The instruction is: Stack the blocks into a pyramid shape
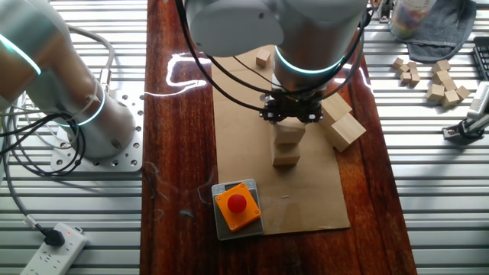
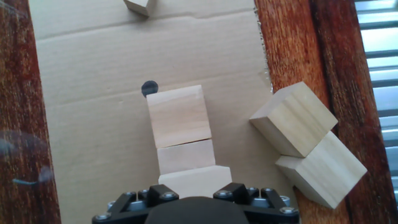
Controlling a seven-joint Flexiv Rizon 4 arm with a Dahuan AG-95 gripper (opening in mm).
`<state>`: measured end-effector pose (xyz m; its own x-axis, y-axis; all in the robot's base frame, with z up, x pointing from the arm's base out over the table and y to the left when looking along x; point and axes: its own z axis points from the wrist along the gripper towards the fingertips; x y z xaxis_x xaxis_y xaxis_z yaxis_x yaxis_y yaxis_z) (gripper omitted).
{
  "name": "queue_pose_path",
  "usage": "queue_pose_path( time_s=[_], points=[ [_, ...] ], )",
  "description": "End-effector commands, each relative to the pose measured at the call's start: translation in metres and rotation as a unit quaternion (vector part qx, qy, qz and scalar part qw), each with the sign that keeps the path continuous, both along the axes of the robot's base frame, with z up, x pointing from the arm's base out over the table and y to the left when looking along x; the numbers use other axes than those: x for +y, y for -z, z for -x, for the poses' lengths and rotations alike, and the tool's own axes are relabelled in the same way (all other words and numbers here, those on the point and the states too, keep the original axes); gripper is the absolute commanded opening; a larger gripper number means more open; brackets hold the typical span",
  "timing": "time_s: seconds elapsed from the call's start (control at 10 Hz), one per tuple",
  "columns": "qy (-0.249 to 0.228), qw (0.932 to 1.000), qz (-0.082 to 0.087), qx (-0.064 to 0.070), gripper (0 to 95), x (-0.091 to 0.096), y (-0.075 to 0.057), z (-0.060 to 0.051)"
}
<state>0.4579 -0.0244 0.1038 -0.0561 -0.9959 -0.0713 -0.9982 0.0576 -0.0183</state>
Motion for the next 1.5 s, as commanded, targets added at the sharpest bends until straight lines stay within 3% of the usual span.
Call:
queue_pose_path(
  time_s=[0.1,0.6,0.7,1.0,1.1,1.2,1.3,1.4,1.5],
  points=[
    [-0.003,1.0,0.0,-0.002,0.0,-0.0006,0.0007,0.0007],
    [-0.028,0.9996,0.002,-0.008,0.0,-0.0013,0.002,0.0003],
    [-0.031,0.9994,0.002,-0.01,19.0,-0.002,0.0032,-0.0001],
    [-0.026,0.9996,0.003,-0.011,19.0,-0.0026,0.0028,0.0],
    [-0.025,0.9996,0.003,-0.011,0.0,-0.0027,0.0028,0.0],
    [-0.026,0.9996,0.003,-0.011,0.0,-0.0027,0.0028,0.0001],
    [-0.025,0.9996,0.003,-0.011,19.0,-0.0027,0.0028,0.0001],
    [-0.025,0.9996,0.003,-0.011,19.0,-0.0027,0.0028,0.0001],
    [-0.022,0.9997,0.004,-0.011,0.0,-0.0027,0.0028,0.0001]
  ],
)
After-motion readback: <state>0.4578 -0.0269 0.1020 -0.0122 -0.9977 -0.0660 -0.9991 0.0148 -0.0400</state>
